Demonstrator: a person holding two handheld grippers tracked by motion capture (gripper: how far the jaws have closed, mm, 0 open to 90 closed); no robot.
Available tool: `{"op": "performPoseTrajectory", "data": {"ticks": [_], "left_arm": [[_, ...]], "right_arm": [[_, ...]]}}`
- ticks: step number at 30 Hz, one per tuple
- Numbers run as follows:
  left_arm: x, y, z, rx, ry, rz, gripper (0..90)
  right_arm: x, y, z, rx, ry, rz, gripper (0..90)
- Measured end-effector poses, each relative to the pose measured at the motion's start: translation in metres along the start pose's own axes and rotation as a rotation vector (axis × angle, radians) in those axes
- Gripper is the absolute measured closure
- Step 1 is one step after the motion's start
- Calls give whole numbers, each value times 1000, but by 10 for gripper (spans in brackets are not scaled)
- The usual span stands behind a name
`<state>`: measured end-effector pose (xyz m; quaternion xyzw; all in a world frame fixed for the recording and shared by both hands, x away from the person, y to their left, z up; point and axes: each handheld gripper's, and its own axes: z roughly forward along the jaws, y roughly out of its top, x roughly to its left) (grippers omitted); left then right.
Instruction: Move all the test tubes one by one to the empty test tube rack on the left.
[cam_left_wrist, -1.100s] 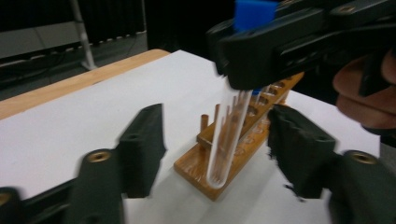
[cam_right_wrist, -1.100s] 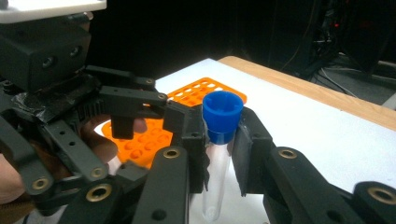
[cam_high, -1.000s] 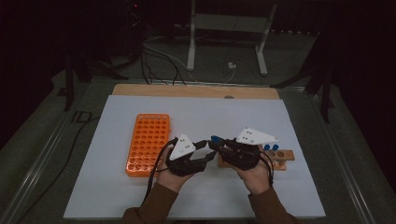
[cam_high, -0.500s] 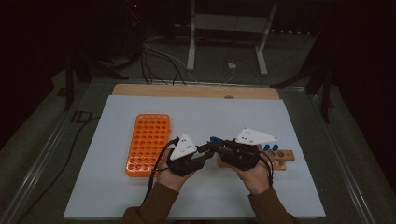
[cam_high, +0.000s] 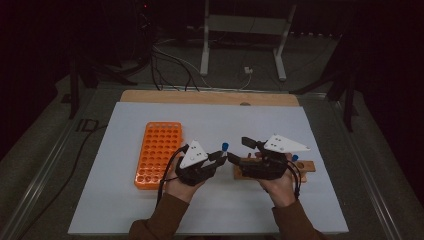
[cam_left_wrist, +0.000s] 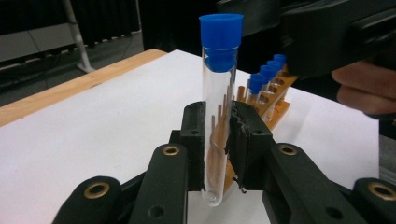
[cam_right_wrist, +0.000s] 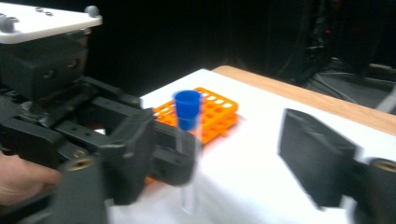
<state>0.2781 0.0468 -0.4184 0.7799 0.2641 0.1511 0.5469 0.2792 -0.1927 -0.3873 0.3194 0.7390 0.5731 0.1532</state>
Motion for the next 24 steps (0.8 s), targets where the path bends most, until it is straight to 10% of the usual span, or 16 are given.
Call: {"op": "performPoseTrajectory", "data": {"ticks": [7, 24], "left_arm": [[7, -2, -7, -7, 30, -12, 769], [35, -20, -49, -41, 126, -60, 768]], "right_arm": [[-14, -3, -11, 3, -99, 7, 36], [-44, -12, -47, -1, -277, 12, 0]]}}
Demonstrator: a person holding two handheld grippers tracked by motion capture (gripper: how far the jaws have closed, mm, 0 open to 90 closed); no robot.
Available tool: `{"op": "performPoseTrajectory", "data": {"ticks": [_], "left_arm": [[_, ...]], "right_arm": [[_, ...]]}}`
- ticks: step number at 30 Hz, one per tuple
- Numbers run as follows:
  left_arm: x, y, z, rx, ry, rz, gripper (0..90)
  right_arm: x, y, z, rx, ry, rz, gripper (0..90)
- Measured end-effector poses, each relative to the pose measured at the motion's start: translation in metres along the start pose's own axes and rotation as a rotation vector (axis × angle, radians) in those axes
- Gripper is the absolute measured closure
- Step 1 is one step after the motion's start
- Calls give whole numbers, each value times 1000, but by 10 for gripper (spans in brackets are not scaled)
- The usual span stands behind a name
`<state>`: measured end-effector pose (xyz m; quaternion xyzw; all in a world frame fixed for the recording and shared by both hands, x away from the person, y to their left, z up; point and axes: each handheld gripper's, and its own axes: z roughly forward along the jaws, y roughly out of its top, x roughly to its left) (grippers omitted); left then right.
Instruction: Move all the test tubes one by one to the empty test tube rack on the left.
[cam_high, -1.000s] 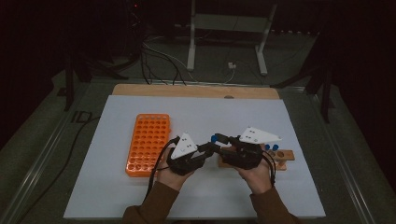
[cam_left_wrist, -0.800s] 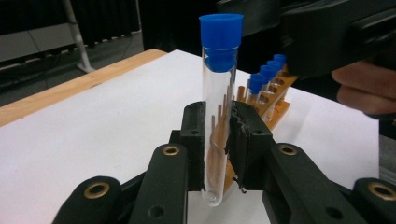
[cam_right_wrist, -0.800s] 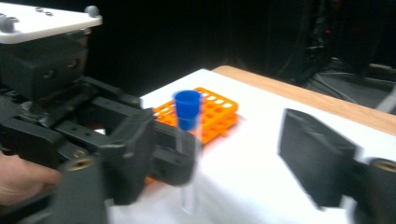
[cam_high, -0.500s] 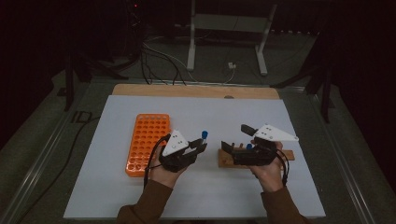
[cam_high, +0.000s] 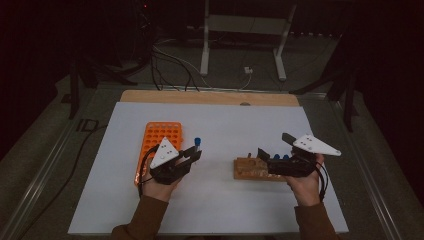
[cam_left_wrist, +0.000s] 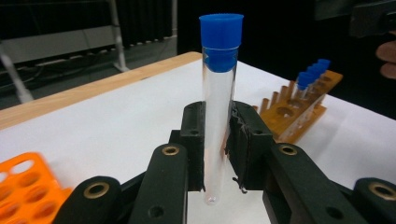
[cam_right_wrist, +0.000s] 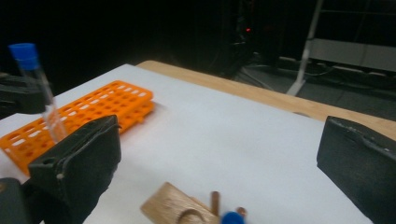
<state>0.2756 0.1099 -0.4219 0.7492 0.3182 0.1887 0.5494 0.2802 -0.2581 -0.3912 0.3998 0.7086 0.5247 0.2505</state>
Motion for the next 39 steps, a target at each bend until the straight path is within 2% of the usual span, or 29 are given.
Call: {"op": "performPoseTrajectory", "data": {"ticks": [9, 20, 23, 35, 39], "left_arm": [[14, -11, -19, -12, 47, -8, 767], [23, -26, -37, -2, 98, -9, 766], [24, -30, -40, 3, 99, -8, 766], [28, -53, -50, 25, 94, -60, 765], [26, -58, -49, 36, 88, -60, 765]], "right_arm": [[-26, -12, -20, -8, -67, 45, 0], [-43, -23, -38, -15, -118, 77, 0], [-46, -26, -42, -18, -130, 81, 0], [-52, -30, -53, -43, -150, 108, 1], [-53, -30, -54, -46, -153, 109, 1]]}}
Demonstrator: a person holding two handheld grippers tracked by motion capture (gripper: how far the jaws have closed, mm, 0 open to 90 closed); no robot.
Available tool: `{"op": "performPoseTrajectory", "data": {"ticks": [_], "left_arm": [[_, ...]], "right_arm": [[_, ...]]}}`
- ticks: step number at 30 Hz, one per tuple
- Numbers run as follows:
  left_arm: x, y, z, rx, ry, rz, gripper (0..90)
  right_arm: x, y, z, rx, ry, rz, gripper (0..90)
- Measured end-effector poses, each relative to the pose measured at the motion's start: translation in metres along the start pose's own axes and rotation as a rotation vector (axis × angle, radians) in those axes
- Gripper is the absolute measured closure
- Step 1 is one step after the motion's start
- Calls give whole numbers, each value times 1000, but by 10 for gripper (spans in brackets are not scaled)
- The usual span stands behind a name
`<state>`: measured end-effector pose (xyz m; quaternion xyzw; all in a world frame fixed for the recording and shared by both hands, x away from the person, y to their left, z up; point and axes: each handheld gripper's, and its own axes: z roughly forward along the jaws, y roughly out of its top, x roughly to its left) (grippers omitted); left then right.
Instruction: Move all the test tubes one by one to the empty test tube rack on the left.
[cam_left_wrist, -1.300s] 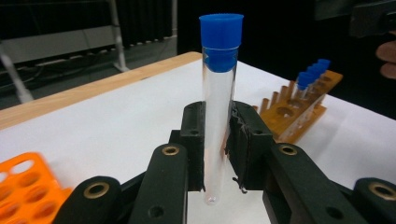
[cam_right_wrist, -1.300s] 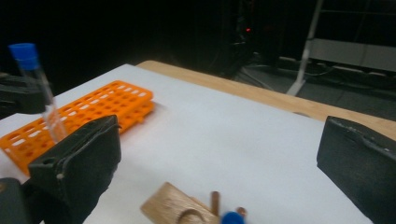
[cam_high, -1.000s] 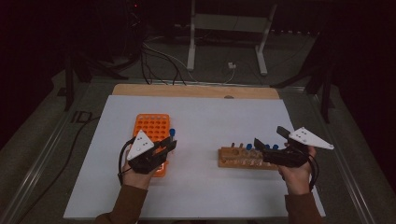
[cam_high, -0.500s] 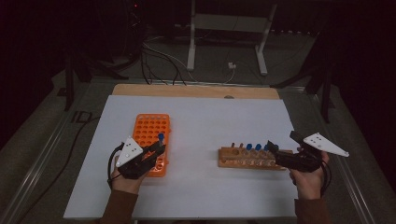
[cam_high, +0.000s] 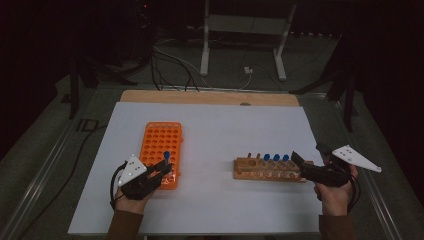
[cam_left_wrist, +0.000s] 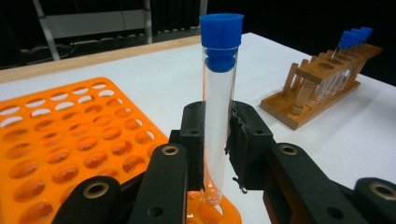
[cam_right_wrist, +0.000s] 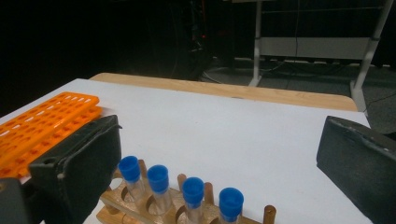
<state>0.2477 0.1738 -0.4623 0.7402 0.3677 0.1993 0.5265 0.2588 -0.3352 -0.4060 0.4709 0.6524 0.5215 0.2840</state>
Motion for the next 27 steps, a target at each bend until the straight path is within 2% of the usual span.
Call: {"op": "performPoseTrajectory", "data": {"ticks": [7, 11, 20, 27], "left_arm": [[-5, -6, 7, 40, -1, 30, 765], [-3, -9, 7, 52, 4, 24, 765], [-5, -21, 9, 137, 9, 51, 764], [-5, -23, 10, 166, 15, 57, 767]], "right_arm": [[0, -1, -1, -6, 2, 3, 1], [-1, -2, -1, -4, 4, 6, 1], [-2, -2, -3, -6, 1, 6, 4], [-2, -3, -3, -5, 3, 5, 5]]}}
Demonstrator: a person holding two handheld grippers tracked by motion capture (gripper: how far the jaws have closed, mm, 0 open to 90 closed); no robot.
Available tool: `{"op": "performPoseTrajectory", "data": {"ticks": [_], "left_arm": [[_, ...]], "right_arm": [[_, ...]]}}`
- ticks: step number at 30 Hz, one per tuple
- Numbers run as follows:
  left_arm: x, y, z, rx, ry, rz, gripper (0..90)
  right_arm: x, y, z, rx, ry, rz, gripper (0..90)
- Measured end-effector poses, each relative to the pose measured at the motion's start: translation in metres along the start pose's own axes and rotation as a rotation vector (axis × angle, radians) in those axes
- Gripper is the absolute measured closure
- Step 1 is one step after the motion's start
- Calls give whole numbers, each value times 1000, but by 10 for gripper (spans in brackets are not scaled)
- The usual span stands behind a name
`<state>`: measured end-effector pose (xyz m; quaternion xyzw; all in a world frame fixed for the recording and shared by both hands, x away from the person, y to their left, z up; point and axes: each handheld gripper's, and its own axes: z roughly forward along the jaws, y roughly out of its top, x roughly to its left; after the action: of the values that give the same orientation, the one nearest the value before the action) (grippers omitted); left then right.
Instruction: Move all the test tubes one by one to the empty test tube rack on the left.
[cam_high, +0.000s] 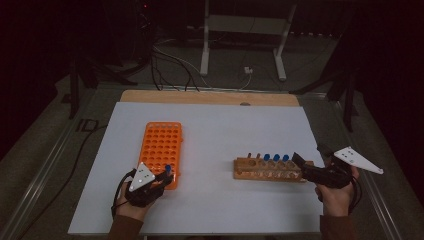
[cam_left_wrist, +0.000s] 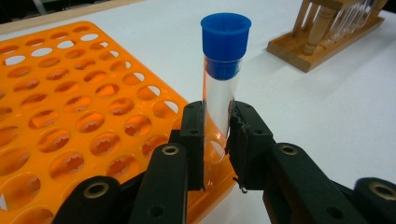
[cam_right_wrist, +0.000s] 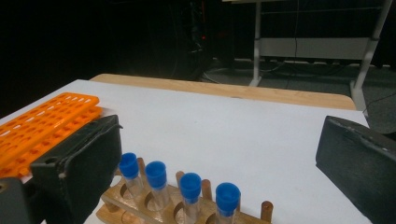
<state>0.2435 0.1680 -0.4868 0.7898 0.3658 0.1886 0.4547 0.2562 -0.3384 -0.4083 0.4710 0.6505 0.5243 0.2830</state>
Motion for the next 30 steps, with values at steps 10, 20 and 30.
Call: {"op": "performPoseTrajectory", "data": {"ticks": [10, 20, 30], "left_arm": [[-1, -3, 5, 41, 5, 9, 755], [2, 1, -5, -55, -8, -47, 492], [12, 9, -23, -174, 71, -160, 163]], "right_arm": [[0, -1, 1, 4, -1, -4, 5], [-2, -3, 1, 12, -6, -5, 4], [-8, -11, 5, 48, 1, -5, 28]]}}
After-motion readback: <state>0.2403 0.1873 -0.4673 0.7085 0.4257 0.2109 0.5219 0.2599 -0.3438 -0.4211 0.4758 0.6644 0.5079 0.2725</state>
